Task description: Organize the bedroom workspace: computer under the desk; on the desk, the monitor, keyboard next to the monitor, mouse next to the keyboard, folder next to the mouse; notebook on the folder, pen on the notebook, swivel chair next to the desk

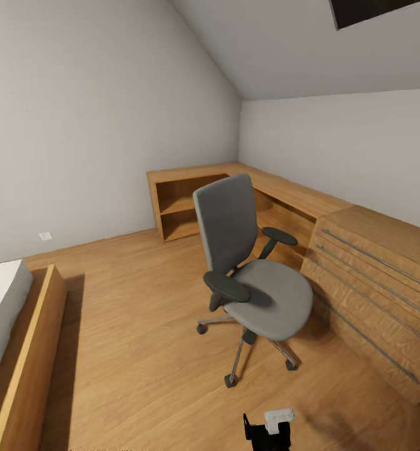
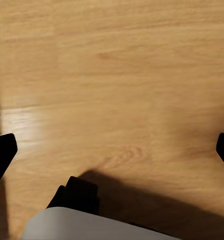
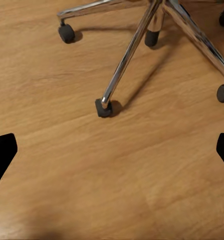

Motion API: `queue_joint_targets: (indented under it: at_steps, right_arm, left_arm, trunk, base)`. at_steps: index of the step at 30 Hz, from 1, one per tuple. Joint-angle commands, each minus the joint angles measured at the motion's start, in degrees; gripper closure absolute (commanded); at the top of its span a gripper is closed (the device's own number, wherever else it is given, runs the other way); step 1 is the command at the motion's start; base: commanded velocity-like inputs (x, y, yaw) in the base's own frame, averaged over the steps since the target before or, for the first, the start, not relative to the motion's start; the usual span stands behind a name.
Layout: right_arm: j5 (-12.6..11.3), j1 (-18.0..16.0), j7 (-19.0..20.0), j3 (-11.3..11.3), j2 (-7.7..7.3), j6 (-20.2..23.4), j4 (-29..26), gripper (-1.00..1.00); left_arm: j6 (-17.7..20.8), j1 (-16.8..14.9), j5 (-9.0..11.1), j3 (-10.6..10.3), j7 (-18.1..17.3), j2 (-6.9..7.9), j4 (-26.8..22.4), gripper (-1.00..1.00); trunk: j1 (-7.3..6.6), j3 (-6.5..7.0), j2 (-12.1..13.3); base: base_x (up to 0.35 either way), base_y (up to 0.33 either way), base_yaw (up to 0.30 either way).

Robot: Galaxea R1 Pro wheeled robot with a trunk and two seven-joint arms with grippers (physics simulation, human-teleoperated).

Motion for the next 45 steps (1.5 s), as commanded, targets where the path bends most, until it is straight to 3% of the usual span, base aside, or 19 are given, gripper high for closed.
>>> queue_joint_targets:
  at_steps: [1, 7, 9, 15, 29, 45]
  right_arm:
    - [0.6, 0.8, -0.5, -0.2, -0.01, -1.1, 0.1, -1.0]
    - [0.8, 4.1, -1.2, -0.2, -0.07, -7.7, 0.0, -1.0]
    - [0.8, 4.4, -3.0, -0.2, -0.09, -9.7, 0.0, -1.0]
    - [0.9, 4.7, -6.3, -0.1, -0.03, -11.1, 0.0, -1.0]
    - [0.7, 4.7, -6.6, -0.1, 0.29, -10.8, 0.2, -1.0]
    - [0.6, 4.7, -6.8, -0.1, 0.43, -10.7, 0.2, -1.0]
  left_arm:
    - [-0.2, 0.0, 0.6, -0.1, -0.2, 0.04, 0.1, -1.0]
    - [-4.4, 0.0, 0.6, -0.1, -0.2, 0.15, 0.1, -1.0]
    - [-6.5, 0.0, 0.5, -0.1, -0.2, 0.17, 0.5, -1.0]
    - [-10.2, 0.0, 0.0, -0.3, -0.4, 0.07, 2.8, -1.0]
    - [-10.4, 0.0, 0.2, -0.3, -0.1, 0.27, 3.1, -1.0]
    - [-10.4, 0.0, 0.1, -0.2, -0.1, 0.07, 3.1, -1.0]
  trunk:
    - [-0.23, 0.2, 0.4]
    - [-1.55, 1.75, 2.8]
    - [-1.99, 2.28, 3.6]
    - [-3.31, 3.87, 6.0]
    - [-6.38, 6.55, 11.6]
    - [-9.9, 9.3, 18.0]
  base:
    - [0.0, 0.0, 0.187]
    - [0.0, 0.0, 0.111]
    - [0.0, 0.0, 0.036]
    - [0.0, 0.0, 0.01]
    - [0.0, 0.0, 0.013]
    - [0.0, 0.0, 0.232]
